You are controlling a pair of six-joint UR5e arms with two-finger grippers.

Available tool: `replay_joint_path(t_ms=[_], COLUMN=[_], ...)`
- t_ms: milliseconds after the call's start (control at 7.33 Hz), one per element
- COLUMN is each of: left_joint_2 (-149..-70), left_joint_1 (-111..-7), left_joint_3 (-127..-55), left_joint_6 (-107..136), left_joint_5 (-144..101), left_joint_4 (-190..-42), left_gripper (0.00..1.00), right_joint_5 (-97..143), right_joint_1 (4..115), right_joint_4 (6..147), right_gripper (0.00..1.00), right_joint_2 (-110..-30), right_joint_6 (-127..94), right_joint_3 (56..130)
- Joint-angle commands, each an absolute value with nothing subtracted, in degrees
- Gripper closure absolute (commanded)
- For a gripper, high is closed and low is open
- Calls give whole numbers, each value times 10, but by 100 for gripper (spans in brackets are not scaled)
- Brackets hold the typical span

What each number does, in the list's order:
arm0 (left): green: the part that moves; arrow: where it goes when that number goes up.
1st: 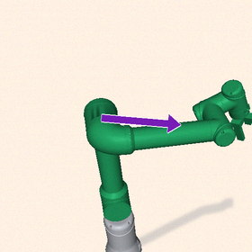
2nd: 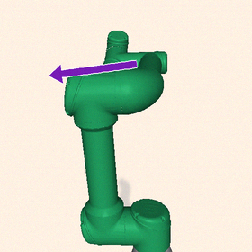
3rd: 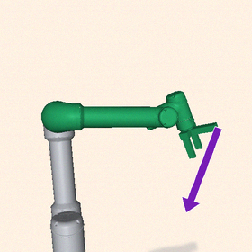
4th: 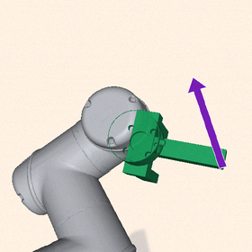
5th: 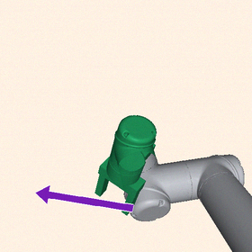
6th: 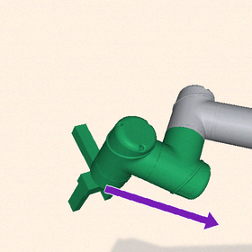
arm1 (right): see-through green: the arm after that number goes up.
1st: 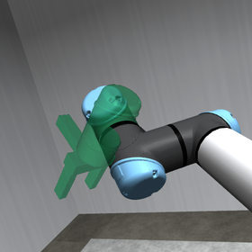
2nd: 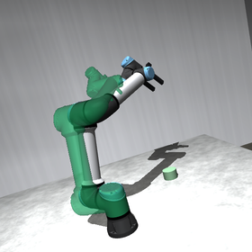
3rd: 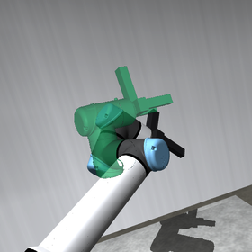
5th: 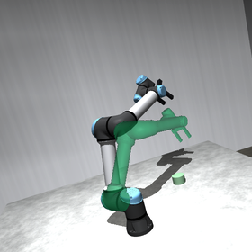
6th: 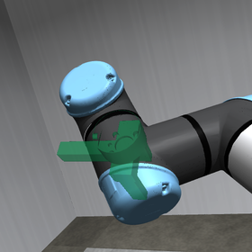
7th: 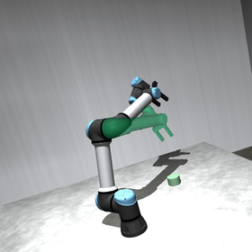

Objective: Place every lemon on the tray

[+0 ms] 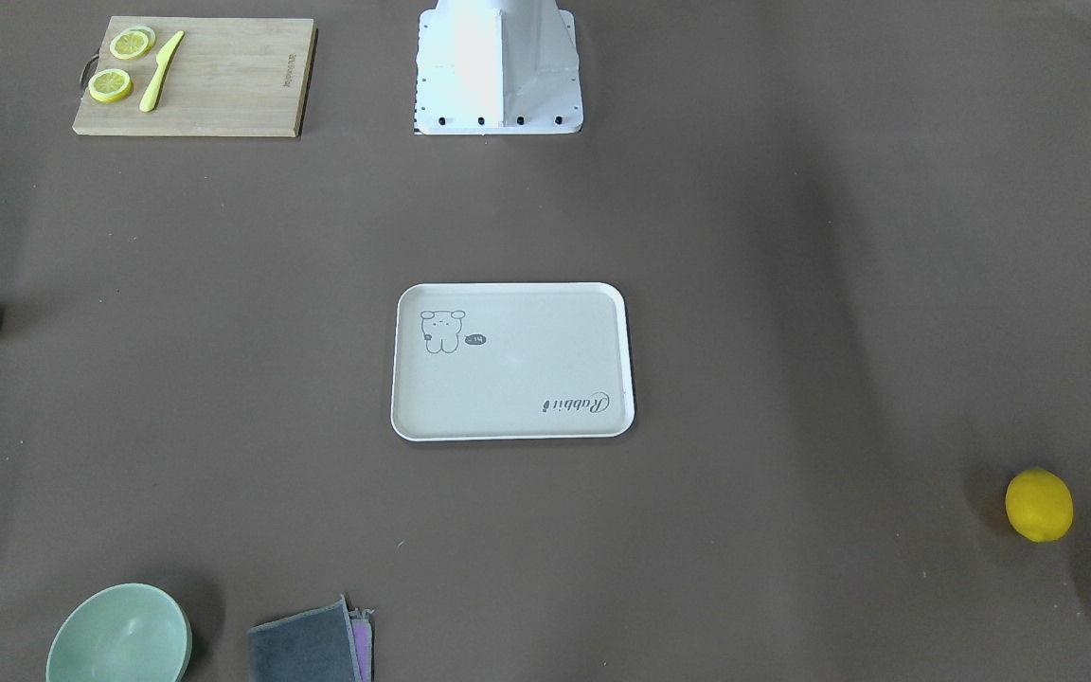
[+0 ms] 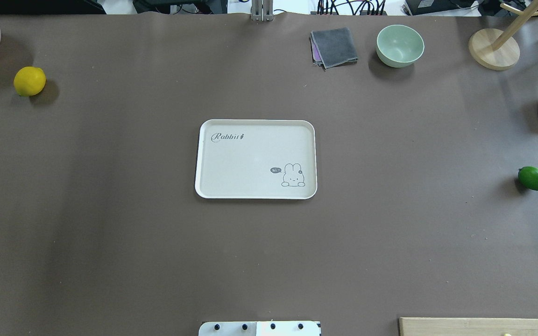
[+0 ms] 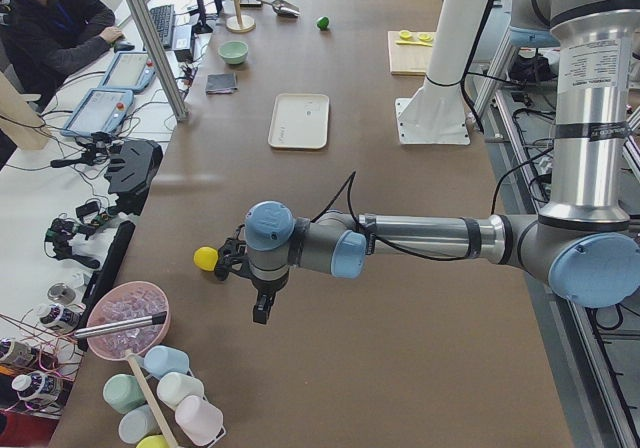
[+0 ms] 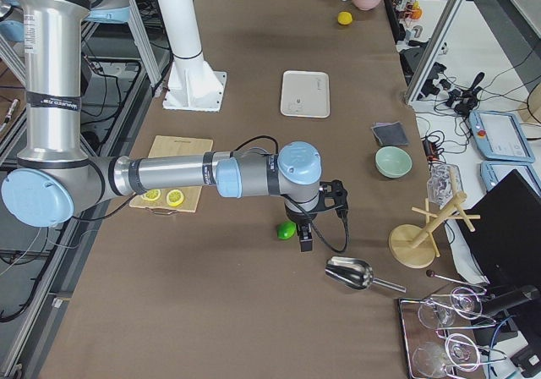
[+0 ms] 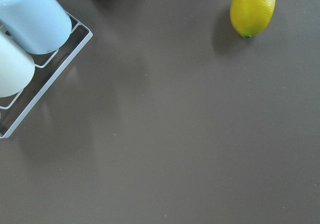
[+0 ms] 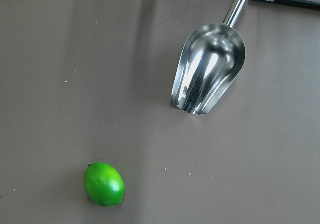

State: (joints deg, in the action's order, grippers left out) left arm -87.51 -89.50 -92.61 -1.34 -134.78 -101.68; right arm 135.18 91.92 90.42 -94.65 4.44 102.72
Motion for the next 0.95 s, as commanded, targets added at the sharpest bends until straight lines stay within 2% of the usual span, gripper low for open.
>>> replay_joint_path(t_ms=[0, 273, 545, 818], left_joint_2=[-887, -944, -999, -1038], left_joint_1=[-894, -892, -891, -829], left_joint_3=[-897, -828, -749, -716], left_joint_6=[16, 15, 15, 14], left_joint_5=[-1350, -1371, -1401, -1394], left_joint_4=[-1070, -1107, -1127, -1184], left_gripper=[2, 2, 1, 1], right_joint_5=[1367, 1406, 1399, 1394], right_joint_1=[918, 893, 824, 780], right_joint_4=[904, 908, 904, 904], right_gripper=[0, 0, 0, 0], right_joint_2=[-948, -940, -891, -858], right_joint_6=[21, 19, -69, -88], right_joint_3=[1042, 1033, 1027, 1017])
